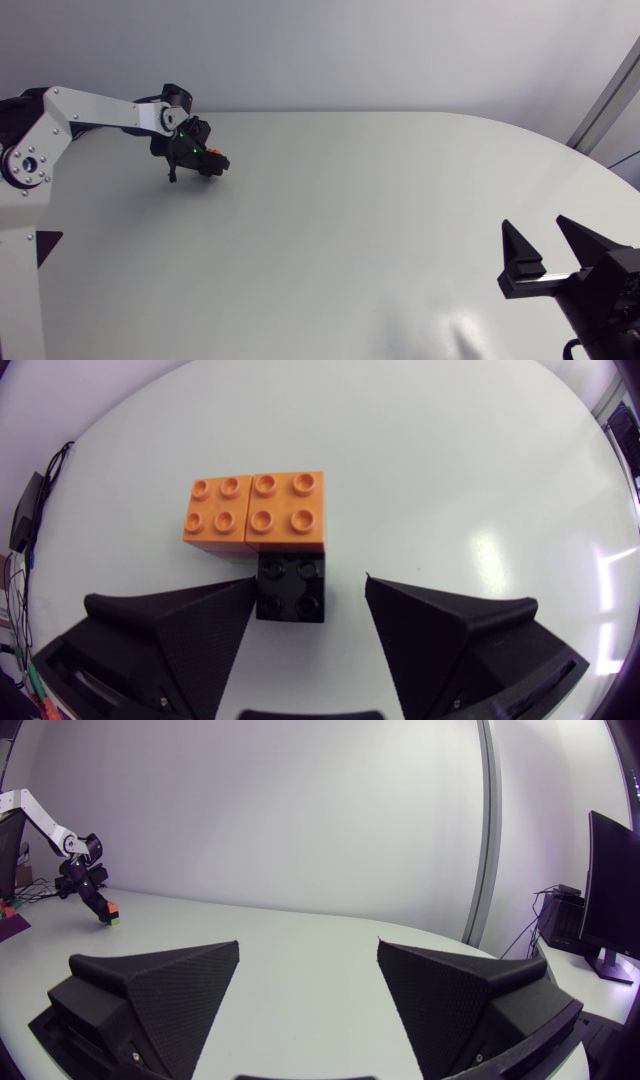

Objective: Disassemble duplo

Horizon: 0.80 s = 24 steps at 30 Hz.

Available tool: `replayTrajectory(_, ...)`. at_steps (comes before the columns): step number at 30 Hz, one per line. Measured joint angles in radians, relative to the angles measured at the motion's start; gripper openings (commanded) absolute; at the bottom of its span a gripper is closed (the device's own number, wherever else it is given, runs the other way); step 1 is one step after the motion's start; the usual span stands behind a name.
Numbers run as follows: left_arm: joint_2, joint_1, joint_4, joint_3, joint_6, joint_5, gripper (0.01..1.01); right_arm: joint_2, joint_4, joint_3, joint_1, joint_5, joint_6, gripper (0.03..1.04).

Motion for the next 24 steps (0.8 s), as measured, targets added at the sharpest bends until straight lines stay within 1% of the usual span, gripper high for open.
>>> replayTrajectory(2,0.007,0.0,0.0,0.006,0.0,0.0,0.595,0.0,0.0,0.0,0.004,0.0,0.0,0.9)
replayTrajectory(3,0.008,0.0,0.0,0.006,0.002,0.0,0.562,-0.001,0.0,0.0,0.008,0.0,0.0,0.9)
replayTrajectory(6,0.008,0.0,0.003,0.006,0.012,0.007,0.42,-0.001,0.0,0.0,0.03,0.0,0.0,0.9)
replayTrajectory(8,0.008,0.0,0.021,0.006,0.016,0.032,0.352,-0.001,0.0,0.0,0.041,0.0,0.0,0.89)
replayTrajectory(10,0.008,0.0,0.042,0.005,0.019,0.052,0.33,-0.001,-0.003,0.003,0.051,0.0,0.002,0.74)
replayTrajectory(11,0.008,0.0,0.05,0.004,0.023,0.057,0.325,-0.001,-0.01,0.008,0.056,-0.001,0.005,0.71)
replayTrajectory(15,0.003,-0.009,0.066,-0.023,0.05,0.058,0.318,0.0,-0.036,0.046,0.062,-0.003,0.012,0.72)
replayTrajectory(16,-0.002,-0.011,0.074,-0.033,0.054,0.06,0.318,0.005,-0.037,0.067,0.062,-0.003,0.012,0.74)
replayTrajectory(17,-0.011,-0.014,0.08,-0.048,0.064,0.062,0.318,0.018,-0.039,0.093,0.062,-0.003,0.012,0.78)
replayTrajectory(18,-0.022,-0.017,0.085,-0.065,0.069,0.065,0.318,0.041,-0.048,0.126,0.063,-0.003,0.012,0.83)
replayTrajectory(20,-0.044,-0.024,0.095,-0.103,0.084,0.074,0.318,0.108,-0.066,0.204,0.07,-0.002,0.016,0.89)
replayTrajectory(24,-0.11,-0.043,0.117,-0.205,0.123,0.092,0.318,0.231,-0.066,0.317,0.078,-0.001,0.023,0.9)
